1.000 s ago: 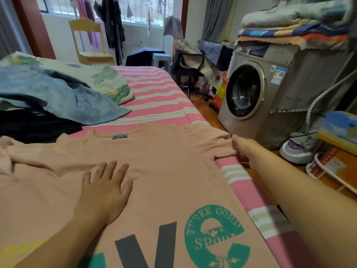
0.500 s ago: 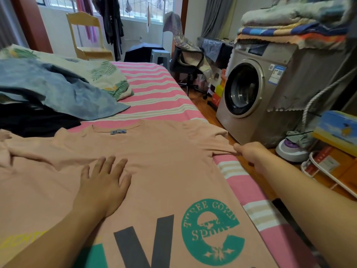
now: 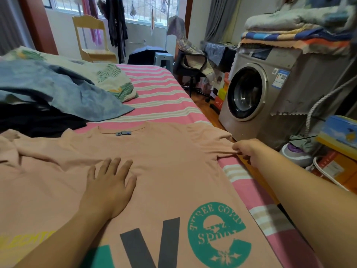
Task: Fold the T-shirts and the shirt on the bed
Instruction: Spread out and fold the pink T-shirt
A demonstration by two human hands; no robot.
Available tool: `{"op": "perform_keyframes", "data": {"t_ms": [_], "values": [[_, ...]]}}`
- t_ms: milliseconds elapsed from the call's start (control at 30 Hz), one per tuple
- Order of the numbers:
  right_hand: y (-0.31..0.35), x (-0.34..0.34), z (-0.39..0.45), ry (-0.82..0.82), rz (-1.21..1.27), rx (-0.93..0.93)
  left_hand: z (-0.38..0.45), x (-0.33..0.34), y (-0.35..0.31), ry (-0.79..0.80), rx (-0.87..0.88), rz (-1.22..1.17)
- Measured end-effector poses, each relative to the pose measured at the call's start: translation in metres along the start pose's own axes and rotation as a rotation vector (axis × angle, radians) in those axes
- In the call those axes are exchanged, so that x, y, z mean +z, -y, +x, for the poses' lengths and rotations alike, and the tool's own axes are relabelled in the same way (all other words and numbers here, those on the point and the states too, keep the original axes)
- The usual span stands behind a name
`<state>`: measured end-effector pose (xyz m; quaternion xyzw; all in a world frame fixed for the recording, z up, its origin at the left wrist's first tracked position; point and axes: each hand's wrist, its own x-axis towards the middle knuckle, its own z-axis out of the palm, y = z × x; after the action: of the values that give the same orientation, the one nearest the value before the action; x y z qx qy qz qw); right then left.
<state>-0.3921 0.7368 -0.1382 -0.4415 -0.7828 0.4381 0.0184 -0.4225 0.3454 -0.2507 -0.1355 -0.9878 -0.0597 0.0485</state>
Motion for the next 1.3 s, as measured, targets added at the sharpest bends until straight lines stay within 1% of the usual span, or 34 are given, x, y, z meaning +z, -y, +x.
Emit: {"op": "perform_keyframes", "data": {"t_ms": [67,133,200,233,267,300,333,367,400,433,467,533,567,633,667,700,767,800,833,933,1033,1100,1167,1233,1300], "values": [[0.021,0.003,-0.004,-0.018,0.111,-0.059,-0.001,-0.001,-0.001,0.01,-0.002,0.0],[0.055,0.012,-0.021,0.006,0.262,-0.145,-0.001,-0.003,-0.001,0.012,0.009,-0.017],[0.091,0.033,-0.045,0.13,0.296,-0.306,-0.003,-0.005,0.002,-0.027,0.043,-0.091],[0.105,0.046,-0.061,0.232,0.239,-0.416,-0.004,-0.008,0.004,-0.07,0.062,-0.188],[0.112,0.061,-0.076,0.339,0.138,-0.531,-0.006,-0.011,0.007,-0.124,0.06,-0.351],[0.114,0.075,-0.09,0.422,-0.001,-0.63,-0.008,-0.018,0.011,-0.175,0.021,-0.557],[0.11,0.087,-0.105,0.468,-0.141,-0.717,-0.013,-0.028,0.015,-0.212,-0.059,-0.797],[0.101,0.095,-0.115,0.466,-0.263,-0.808,-0.019,-0.039,0.017,-0.24,-0.158,-1.057],[0.092,0.1,-0.125,0.43,-0.343,-0.899,-0.028,-0.05,0.016,-0.252,-0.271,-1.307],[0.08,0.101,-0.13,0.384,-0.407,-0.956,-0.038,-0.06,0.013,-0.23,-0.386,-1.493],[0.068,0.1,-0.133,0.36,-0.481,-0.994,-0.046,-0.066,0.009,-0.183,-0.479,-1.593],[0.043,0.095,-0.129,0.38,-0.724,-0.994,-0.05,-0.064,0.005,-0.072,-0.578,-1.593],[0.03,0.092,-0.126,0.404,-0.858,-0.978,-0.048,-0.059,0.003,-0.042,-0.601,-1.534],[0.006,0.089,-0.123,0.418,-1.038,-0.979,-0.032,-0.051,0.007,-0.058,-0.562,-1.338],[-0.004,0.089,-0.123,0.39,-1.058,-1.005,-0.021,-0.048,0.01,-0.092,-0.494,-1.166],[-0.011,0.09,-0.122,0.334,-1.02,-1.049,-0.009,-0.049,0.011,-0.119,-0.415,-0.975],[-0.017,0.099,-0.115,0.167,-0.89,-1.157,0.015,-0.048,0.013,-0.143,-0.246,-0.633],[-0.018,0.104,-0.112,0.081,-0.843,-1.219,0.025,-0.049,0.014,-0.123,-0.187,-0.54],[-0.019,0.109,-0.109,0.014,-0.819,-1.259,0.032,-0.048,0.018,-0.079,-0.152,-0.508],[-0.037,0.115,-0.096,-0.177,-0.735,-1.244,0.04,-0.039,0.033,0.048,-0.135,-0.601],[-0.067,0.118,-0.086,-0.311,-0.455,-1.169,0.043,-0.036,0.038,0.053,-0.165,-0.777],[-0.073,0.123,-0.086,-0.331,-0.419,-1.169,0.047,-0.036,0.036,0.067,-0.155,-0.807],[-0.069,0.125,-0.085,-0.309,-0.431,-1.191,0.05,-0.037,0.031,0.087,-0.159,-0.858],[-0.067,0.126,-0.085,-0.285,-0.459,-1.229,0.045,-0.034,0.027,0.045,-0.175,-0.927],[-0.068,0.126,-0.086,-0.283,-0.478,-1.252,0.038,-0.032,0.025,-0.054,-0.193,-0.996]]}}
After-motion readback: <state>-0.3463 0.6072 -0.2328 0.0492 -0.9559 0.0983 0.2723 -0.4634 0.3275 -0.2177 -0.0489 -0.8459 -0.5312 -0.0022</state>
